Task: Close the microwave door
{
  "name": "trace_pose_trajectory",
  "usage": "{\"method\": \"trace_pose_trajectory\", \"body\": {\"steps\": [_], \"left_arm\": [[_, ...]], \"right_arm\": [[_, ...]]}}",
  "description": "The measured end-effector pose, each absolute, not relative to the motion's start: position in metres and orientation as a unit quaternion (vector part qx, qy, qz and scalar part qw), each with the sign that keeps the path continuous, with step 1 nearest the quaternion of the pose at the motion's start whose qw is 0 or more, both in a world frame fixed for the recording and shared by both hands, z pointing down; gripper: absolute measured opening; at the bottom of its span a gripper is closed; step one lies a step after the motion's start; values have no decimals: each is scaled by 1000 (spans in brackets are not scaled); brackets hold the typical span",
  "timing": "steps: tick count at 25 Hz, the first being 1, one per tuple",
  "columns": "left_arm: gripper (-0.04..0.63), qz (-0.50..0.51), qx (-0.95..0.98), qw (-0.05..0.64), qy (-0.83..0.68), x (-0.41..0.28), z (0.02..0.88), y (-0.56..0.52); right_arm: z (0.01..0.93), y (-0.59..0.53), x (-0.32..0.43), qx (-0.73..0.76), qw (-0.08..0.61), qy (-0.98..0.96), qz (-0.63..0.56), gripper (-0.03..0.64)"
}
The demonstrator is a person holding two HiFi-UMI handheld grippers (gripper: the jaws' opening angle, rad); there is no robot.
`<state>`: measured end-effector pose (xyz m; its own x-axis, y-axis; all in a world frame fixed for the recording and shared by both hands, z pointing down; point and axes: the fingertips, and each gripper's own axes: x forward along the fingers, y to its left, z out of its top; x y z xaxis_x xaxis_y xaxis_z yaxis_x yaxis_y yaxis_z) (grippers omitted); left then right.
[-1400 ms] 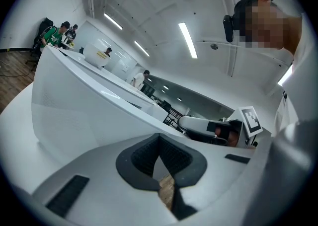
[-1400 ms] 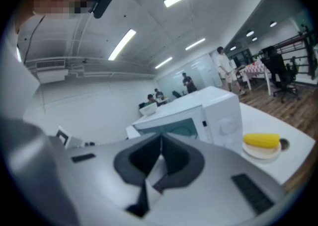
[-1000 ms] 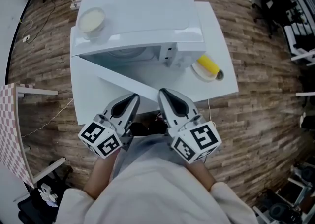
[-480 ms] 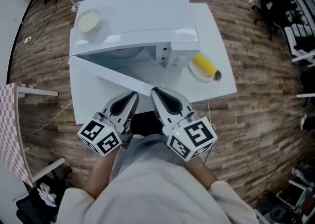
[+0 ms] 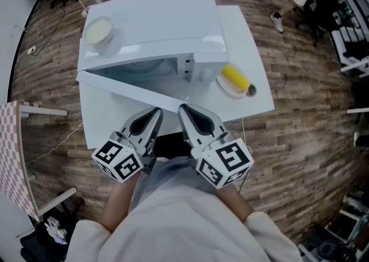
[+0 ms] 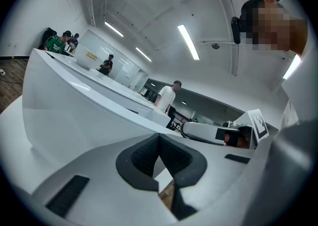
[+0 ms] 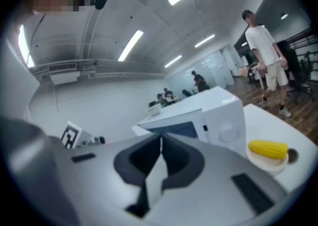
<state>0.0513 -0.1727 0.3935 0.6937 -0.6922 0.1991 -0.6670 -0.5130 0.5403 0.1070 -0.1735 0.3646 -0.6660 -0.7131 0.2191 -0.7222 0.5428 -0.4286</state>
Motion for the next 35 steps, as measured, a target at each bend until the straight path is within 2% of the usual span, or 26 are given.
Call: {"method": "trace_pose_trajectory", "body": {"steps": [10,35], "left_arm": [[14,-23,873,303,-382,64,392,-192],[14,-24,876,312,-368,69,390,-231]], "right_arm": [[372,-186,127,423,17,-869,256,23],[389,-222,121,421,44,-865,268,23]]}}
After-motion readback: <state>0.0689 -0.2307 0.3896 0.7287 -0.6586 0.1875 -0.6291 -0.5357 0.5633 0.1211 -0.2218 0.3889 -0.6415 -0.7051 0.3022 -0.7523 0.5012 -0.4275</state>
